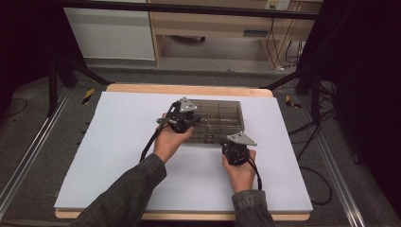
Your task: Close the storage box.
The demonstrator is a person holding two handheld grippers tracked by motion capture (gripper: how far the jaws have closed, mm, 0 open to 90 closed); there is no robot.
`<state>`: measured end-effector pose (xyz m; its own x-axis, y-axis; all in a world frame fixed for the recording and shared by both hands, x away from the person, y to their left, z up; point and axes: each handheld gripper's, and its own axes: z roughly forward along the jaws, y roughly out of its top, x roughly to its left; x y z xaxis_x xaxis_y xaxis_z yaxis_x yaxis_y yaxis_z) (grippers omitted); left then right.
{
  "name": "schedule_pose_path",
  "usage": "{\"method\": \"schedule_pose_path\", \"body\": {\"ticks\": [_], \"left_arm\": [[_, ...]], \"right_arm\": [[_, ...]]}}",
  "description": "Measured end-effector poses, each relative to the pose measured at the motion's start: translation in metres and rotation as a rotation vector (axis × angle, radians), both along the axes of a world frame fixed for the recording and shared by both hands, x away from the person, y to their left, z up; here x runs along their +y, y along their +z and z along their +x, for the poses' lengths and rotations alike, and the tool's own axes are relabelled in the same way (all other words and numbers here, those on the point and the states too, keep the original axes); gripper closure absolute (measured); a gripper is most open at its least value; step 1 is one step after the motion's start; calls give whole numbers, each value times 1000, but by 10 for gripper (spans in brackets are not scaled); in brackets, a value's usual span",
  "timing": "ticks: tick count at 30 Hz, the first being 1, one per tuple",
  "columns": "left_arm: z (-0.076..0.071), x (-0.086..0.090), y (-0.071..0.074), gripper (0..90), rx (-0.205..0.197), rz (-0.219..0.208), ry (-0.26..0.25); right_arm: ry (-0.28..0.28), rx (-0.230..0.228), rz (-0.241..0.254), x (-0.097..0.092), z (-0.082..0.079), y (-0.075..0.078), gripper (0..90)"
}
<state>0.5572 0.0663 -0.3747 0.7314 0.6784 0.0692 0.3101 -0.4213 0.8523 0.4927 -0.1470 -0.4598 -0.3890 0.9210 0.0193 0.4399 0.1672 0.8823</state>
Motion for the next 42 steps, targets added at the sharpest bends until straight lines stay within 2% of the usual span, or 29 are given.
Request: {"method": "schedule_pose_path", "body": {"ticks": [1,2,3,4,5,6,8,10,12,13,15,16,18,20,21,22,24,25,30,31,32,36,39,42], "left_arm": [[-4,7,3,858,-12,-5,-1],[-10,15,7,759,-29,-6,8],[-10,15,7,703,-29,-6,8],[-16,25,9,637,-44,-1,18],[-20,33,10,597,-56,2,26],[-20,33,10,539,-56,2,26],[-30,53,9,430,-83,13,43],[-35,64,6,315,-88,9,45],[-42,78,1,243,-84,36,44],[-42,78,1,217,-84,36,44],[-48,92,-5,192,-96,45,54],[-51,102,-11,138,-90,45,63],[-52,106,-13,115,-88,45,65],[-55,123,-23,100,-73,31,83],[-55,123,-23,92,-73,31,83],[-56,135,-32,85,-64,15,101],[-56,138,-35,75,-59,15,104],[-56,150,-43,73,-54,18,124],[-53,175,-56,73,-47,15,182],[-53,175,-56,73,-47,15,182],[-52,185,-61,73,-38,12,208],[-49,202,-72,73,-43,32,255],[-46,212,-79,73,-37,41,279],[-45,223,-85,74,-45,24,313]], "right_arm": [[8,-4,-10,1,-2,0,805],[30,3,-28,-1,-8,0,732],[30,3,-28,-1,-8,0,732],[39,10,-23,-5,-13,1,658],[38,8,-23,-7,-14,2,629],[31,1,-22,-10,-16,4,572],[21,-6,-14,-15,-18,6,446],[6,-15,-23,-23,-20,6,332],[-13,-9,-35,-29,-22,5,259],[-39,-1,-45,-32,-23,4,227],[-53,-3,-56,-36,-24,3,194],[-81,-7,-55,-44,-26,3,149],[-92,-17,-66,-50,-28,4,118],[-106,-19,-71,-58,-31,3,113],[-106,-19,-71,-58,-31,3,113],[-112,-24,-100,-68,-33,1,101],[-114,-28,-112,-71,-33,0,101],[-133,-26,-126,-78,-34,-1,97],[-179,-3,-152,-99,-34,-5,93],[-179,-3,-152,-99,-34,-5,93],[-203,11,-148,-106,-33,-8,106],[-232,19,-165,-121,-30,-16,115],[-247,23,-152,-128,-27,-19,121],[-251,23,-130,-133,-24,-23,123]]}}
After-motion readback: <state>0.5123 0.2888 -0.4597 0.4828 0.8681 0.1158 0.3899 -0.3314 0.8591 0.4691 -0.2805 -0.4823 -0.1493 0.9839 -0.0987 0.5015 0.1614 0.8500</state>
